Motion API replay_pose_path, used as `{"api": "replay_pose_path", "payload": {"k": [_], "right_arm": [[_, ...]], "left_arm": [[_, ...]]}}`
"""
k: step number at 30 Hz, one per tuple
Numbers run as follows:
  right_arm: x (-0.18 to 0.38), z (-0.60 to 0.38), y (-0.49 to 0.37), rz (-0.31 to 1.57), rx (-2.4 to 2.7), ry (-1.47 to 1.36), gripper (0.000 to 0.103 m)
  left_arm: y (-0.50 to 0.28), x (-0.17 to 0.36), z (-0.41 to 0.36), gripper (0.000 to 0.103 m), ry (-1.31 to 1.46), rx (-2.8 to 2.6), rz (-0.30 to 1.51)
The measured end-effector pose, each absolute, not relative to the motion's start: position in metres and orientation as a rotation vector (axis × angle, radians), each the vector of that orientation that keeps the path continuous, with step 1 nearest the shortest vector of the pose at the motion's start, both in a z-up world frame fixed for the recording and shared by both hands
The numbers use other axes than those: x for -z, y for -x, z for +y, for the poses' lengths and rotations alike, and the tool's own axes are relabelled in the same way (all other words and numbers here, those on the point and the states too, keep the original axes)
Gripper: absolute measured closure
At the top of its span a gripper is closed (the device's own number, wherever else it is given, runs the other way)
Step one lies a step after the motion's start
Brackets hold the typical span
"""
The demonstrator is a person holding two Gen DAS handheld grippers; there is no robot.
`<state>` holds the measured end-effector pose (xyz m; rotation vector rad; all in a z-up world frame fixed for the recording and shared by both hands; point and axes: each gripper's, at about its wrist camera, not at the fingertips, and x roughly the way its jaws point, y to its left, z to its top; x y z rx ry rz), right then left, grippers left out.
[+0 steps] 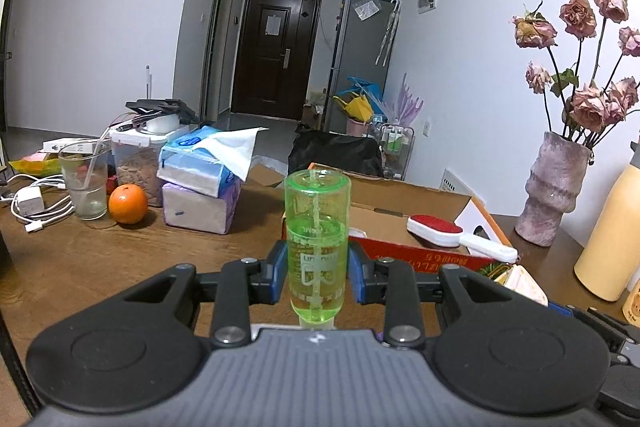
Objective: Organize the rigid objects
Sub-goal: 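Lift the green bottle and plug adapter with both tools toward the cardboard box, then lower the green bottle into the box with the left tool while the right tool releases the plug adapter inside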
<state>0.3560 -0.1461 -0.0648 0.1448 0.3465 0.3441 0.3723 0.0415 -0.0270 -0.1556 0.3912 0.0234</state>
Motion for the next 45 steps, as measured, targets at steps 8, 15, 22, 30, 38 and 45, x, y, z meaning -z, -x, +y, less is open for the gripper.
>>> {"api": "replay_pose_path", "payload": {"k": [8, 15, 22, 30, 38, 45], "right_arm": [[0.061, -0.149, -0.374, 0.333, -0.334, -0.138, 0.050], [0.060, -0.151, -0.390, 0.327, -0.325, -0.137, 0.050], [0.059, -0.154, -0.409, 0.326, -0.310, -0.141, 0.050], [0.057, -0.159, -0.433, 0.323, -0.294, -0.148, 0.050], [0.056, -0.162, -0.454, 0.319, -0.276, -0.148, 0.050], [0.056, -0.165, -0.477, 0.320, -0.265, -0.150, 0.050]], "left_arm": [[-0.394, 0.025, 0.035, 0.071, 0.182, -0.022, 0.388], [-0.412, 0.023, 0.030, 0.071, 0.180, -0.025, 0.376], [-0.433, 0.024, 0.026, 0.071, 0.188, -0.020, 0.377], [-0.455, 0.024, 0.024, 0.071, 0.196, -0.022, 0.380], [-0.478, 0.024, 0.019, 0.071, 0.201, -0.020, 0.369], [-0.505, 0.025, 0.012, 0.071, 0.199, -0.012, 0.371]]}}
